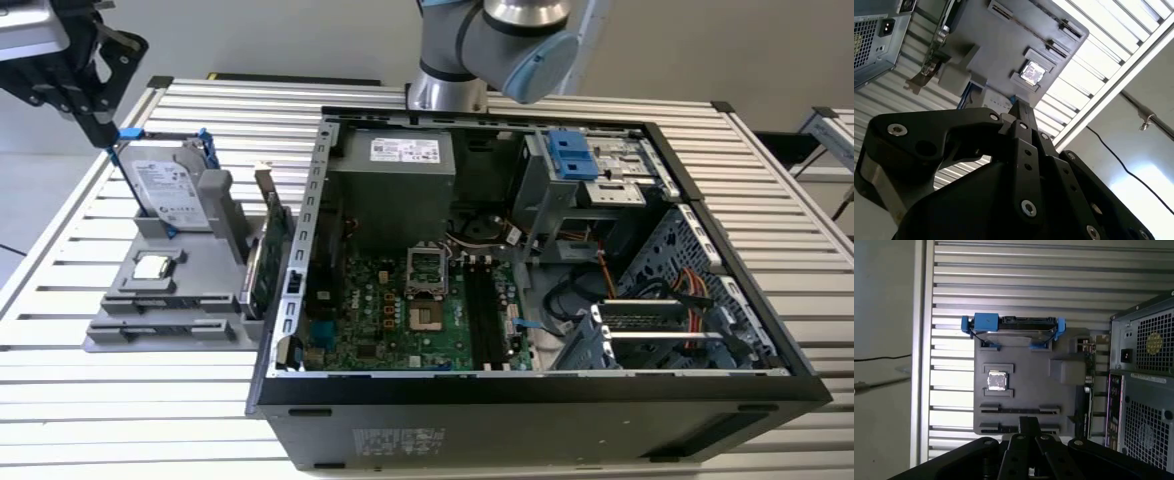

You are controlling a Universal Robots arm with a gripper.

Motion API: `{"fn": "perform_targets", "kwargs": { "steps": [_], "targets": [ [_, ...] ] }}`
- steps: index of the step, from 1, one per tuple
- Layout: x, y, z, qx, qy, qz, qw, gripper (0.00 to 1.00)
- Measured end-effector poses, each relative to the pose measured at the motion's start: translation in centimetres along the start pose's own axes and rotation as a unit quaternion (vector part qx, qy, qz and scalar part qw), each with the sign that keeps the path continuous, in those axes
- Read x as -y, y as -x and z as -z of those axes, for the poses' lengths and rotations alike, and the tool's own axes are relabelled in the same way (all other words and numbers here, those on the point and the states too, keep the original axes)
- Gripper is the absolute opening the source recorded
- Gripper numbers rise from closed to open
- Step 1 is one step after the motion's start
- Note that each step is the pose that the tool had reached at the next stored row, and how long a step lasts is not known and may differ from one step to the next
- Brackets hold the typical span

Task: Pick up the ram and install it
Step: 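Reach for the ram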

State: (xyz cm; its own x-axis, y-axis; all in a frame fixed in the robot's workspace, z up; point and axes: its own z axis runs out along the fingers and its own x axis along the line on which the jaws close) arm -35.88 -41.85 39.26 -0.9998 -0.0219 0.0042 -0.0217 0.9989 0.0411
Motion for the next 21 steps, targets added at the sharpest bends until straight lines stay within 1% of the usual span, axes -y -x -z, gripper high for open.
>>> {"fn": "perform_targets", "kwargs": {
  "steps": [6,13,21],
  "targets": [
    [0.61,-0.01,0.02,0.0,0.0,0.0,1.0,0.0],
    [1.53,-0.03,0.06,-0.0001,0.0,0.0,1.0,0.0],
    [2.33,-0.05,0.09,-0.0001,0.0,0.0,1.0,0.0]
  ]
}}
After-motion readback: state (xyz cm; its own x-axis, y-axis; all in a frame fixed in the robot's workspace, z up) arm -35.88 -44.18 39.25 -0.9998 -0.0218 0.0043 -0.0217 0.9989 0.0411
